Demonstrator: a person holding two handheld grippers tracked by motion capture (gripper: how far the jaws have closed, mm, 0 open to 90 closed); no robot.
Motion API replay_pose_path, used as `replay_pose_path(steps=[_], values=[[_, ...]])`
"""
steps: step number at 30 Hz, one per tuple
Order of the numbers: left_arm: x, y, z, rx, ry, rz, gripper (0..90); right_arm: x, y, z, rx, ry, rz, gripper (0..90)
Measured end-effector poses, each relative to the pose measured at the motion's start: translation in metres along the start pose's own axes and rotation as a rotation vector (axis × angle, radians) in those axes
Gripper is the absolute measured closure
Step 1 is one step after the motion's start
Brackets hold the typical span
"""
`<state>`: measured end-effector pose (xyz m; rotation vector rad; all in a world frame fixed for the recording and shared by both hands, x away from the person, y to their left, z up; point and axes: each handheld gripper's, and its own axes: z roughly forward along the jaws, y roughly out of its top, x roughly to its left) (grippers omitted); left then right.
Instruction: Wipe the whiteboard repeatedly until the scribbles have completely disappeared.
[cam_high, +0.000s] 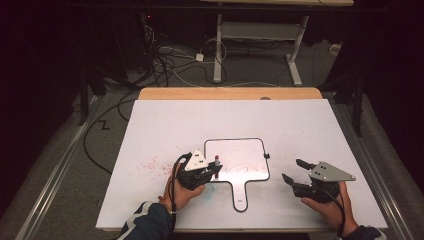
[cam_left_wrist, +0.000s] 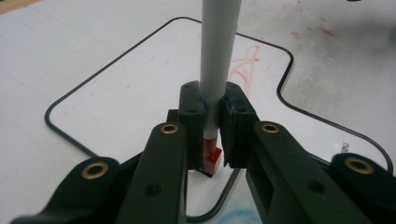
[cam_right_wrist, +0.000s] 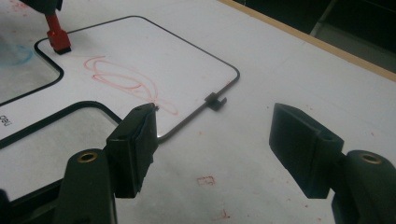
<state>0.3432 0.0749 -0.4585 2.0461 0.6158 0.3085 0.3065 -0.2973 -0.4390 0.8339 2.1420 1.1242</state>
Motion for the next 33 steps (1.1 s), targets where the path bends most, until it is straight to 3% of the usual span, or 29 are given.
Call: replay_pose_path(steps=[4,16,23,27,33], values=[[-0.005,0.004,0.012,-0.034,-0.042,0.011,78.5,0.000,-0.001,0.000,0.004,0.002,-0.004,33.2],[-0.006,0.019,0.037,-0.033,-0.020,0.024,78.5,0.003,-0.003,0.001,0.022,0.014,-0.014,33.2],[-0.011,0.028,0.053,-0.045,-0.042,0.043,78.5,0.006,-0.003,0.001,0.026,0.020,-0.028,33.2],[-0.007,0.027,0.051,-0.042,-0.050,0.031,78.6,0.005,-0.004,0.001,0.029,0.023,-0.020,33.1],[0.000,0.020,0.032,0.002,-0.009,0.037,78.7,0.005,-0.003,0.000,0.023,0.022,-0.024,33.1]])
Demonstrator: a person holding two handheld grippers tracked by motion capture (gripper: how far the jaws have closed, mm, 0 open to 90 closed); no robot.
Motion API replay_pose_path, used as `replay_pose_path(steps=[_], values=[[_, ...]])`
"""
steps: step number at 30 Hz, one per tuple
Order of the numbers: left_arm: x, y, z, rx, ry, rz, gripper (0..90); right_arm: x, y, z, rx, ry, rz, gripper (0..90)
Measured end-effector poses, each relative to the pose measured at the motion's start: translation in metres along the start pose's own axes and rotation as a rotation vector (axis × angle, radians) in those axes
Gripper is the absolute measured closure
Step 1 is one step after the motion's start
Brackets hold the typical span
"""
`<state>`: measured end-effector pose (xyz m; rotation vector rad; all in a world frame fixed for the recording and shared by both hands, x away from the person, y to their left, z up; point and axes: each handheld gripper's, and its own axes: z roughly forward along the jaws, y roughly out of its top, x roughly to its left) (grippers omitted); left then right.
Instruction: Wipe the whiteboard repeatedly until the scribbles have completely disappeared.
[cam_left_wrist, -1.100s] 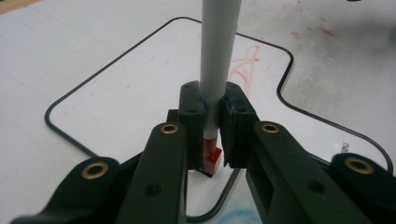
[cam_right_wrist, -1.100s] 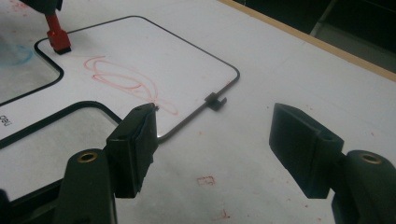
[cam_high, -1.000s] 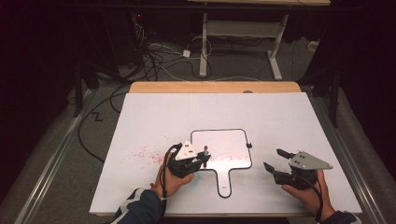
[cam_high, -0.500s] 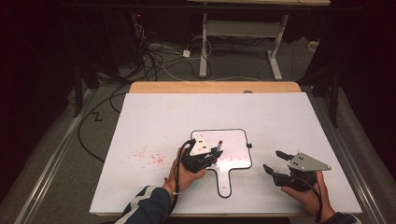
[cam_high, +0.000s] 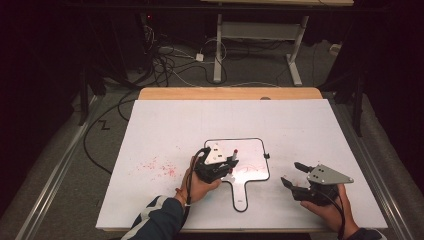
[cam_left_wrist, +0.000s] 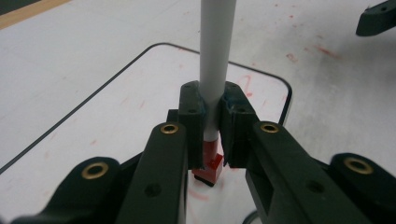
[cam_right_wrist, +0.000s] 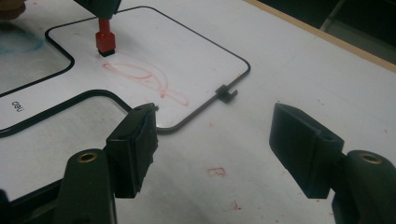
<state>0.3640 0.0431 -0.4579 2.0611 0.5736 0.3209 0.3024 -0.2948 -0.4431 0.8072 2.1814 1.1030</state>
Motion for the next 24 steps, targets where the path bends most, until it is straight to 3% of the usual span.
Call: replay_pose_path(steps=[5,9,15,19,24], values=[[0.003,-0.008,-0.015,0.020,0.005,-0.008,78.7,0.000,0.001,-0.001,-0.006,0.000,-0.002,33.1],[0.003,-0.014,-0.027,0.033,0.013,0.008,78.7,0.001,0.002,0.000,-0.009,0.004,-0.002,33.0],[0.012,-0.028,-0.042,0.010,0.025,-0.022,78.7,0.002,0.002,0.001,-0.002,0.009,-0.005,33.0],[0.013,-0.030,-0.042,-0.002,0.022,-0.018,78.8,0.002,0.002,0.001,0.001,0.011,-0.003,33.0],[0.010,-0.022,-0.028,-0.018,0.001,-0.015,78.8,0.003,0.002,0.001,0.003,0.011,-0.007,33.0]])
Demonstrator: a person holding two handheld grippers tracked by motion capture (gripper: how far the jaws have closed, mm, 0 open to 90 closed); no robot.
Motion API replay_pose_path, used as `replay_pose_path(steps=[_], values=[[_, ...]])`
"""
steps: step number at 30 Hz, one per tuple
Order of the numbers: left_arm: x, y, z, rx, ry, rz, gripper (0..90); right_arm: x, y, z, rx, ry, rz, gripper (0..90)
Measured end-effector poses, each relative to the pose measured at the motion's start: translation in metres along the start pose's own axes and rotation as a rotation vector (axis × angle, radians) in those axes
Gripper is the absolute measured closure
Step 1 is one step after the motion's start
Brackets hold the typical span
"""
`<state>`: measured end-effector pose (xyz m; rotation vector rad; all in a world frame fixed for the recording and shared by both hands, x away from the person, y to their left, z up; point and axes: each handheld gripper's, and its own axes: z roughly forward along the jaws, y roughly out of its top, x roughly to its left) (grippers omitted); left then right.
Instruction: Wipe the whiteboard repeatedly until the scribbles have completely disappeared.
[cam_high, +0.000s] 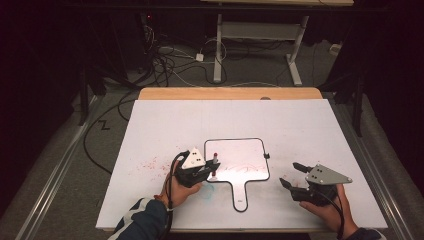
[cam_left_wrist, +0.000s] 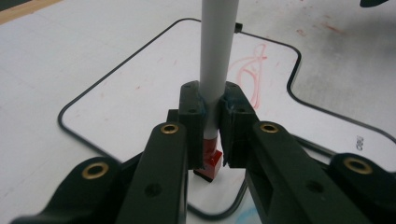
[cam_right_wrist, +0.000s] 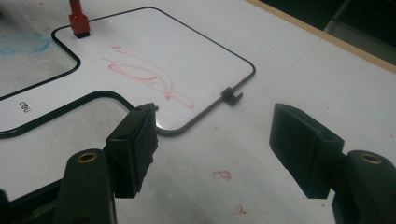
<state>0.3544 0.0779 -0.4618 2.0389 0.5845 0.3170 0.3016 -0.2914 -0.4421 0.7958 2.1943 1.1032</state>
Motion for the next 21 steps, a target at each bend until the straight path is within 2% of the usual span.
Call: replay_pose_path(steps=[4,9,12,13,18,19,21], values=[[-0.012,0.016,0.021,0.015,-0.031,0.051,78.8,0.000,0.000,0.000,0.001,0.002,0.001,33.0],[-0.025,0.036,0.049,0.008,-0.082,0.080,78.8,-0.001,-0.001,0.000,0.003,0.003,-0.001,33.0],[-0.030,0.047,0.064,-0.002,-0.106,0.081,78.8,-0.001,-0.001,0.000,0.004,0.003,-0.002,33.0],[-0.032,0.051,0.068,0.002,-0.109,0.096,78.7,-0.001,-0.002,0.000,0.005,0.002,-0.001,33.0],[-0.033,0.070,0.088,-0.037,-0.130,0.072,78.7,-0.002,-0.002,0.000,0.008,0.000,0.001,33.1],[-0.033,0.073,0.092,-0.042,-0.145,0.062,78.7,-0.002,-0.002,-0.001,0.008,0.001,0.003,33.1],[-0.036,0.078,0.101,-0.034,-0.141,0.068,78.7,-0.002,-0.002,-0.001,0.009,0.000,0.001,33.1]])
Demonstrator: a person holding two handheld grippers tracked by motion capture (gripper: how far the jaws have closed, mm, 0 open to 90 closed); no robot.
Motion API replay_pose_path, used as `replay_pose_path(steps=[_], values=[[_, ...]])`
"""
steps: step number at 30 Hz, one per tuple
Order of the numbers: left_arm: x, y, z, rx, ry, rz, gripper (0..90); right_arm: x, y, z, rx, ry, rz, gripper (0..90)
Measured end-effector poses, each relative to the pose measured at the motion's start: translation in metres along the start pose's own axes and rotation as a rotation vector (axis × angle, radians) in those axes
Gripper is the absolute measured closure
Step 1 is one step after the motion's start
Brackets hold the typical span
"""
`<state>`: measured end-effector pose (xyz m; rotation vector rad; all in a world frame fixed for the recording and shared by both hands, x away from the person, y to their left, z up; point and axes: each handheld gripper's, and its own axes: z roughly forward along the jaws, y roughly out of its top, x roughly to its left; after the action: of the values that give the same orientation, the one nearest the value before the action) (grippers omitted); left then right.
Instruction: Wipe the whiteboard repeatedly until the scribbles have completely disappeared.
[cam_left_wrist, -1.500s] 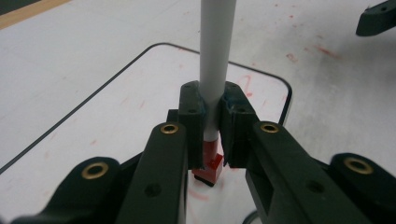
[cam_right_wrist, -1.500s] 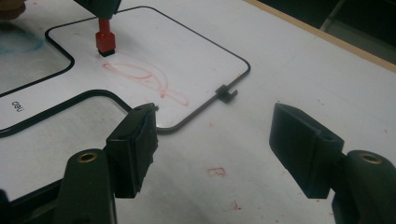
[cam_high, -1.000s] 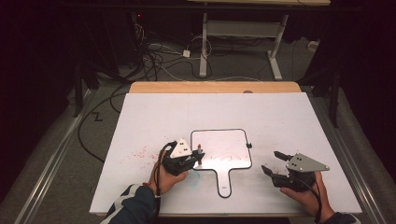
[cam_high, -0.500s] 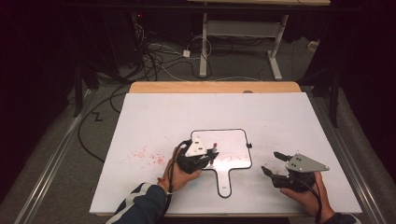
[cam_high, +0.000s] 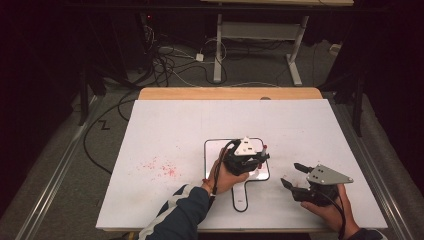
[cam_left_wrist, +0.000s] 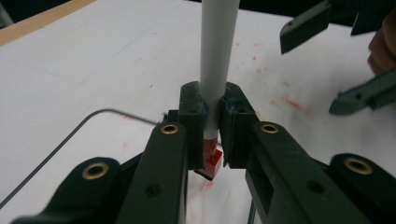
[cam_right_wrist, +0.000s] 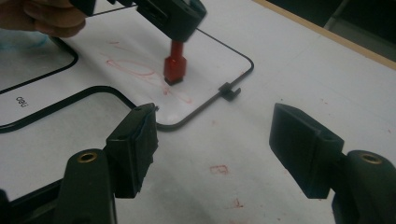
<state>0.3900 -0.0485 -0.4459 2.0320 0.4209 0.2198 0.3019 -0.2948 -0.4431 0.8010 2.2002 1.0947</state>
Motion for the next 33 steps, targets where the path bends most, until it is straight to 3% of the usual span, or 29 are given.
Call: replay_pose_path(steps=[2,6,12,25,33], values=[[-0.001,0.002,0.007,0.000,-0.009,-0.008,78.7,-0.001,0.000,0.000,-0.001,0.001,-0.001,33.1],[-0.004,0.002,0.018,0.034,0.013,0.018,78.7,-0.001,-0.001,0.000,0.001,0.002,-0.003,33.0],[-0.004,0.000,0.022,0.029,-0.002,0.005,78.8,-0.001,-0.001,0.000,0.005,0.004,-0.005,33.0],[0.009,-0.011,-0.002,0.057,0.005,-0.074,78.9,-0.001,0.000,-0.002,-0.002,0.001,-0.001,33.1],[0.019,-0.021,-0.024,0.077,0.040,-0.072,78.9,0.000,0.001,-0.002,-0.002,0.002,-0.008,33.0]])
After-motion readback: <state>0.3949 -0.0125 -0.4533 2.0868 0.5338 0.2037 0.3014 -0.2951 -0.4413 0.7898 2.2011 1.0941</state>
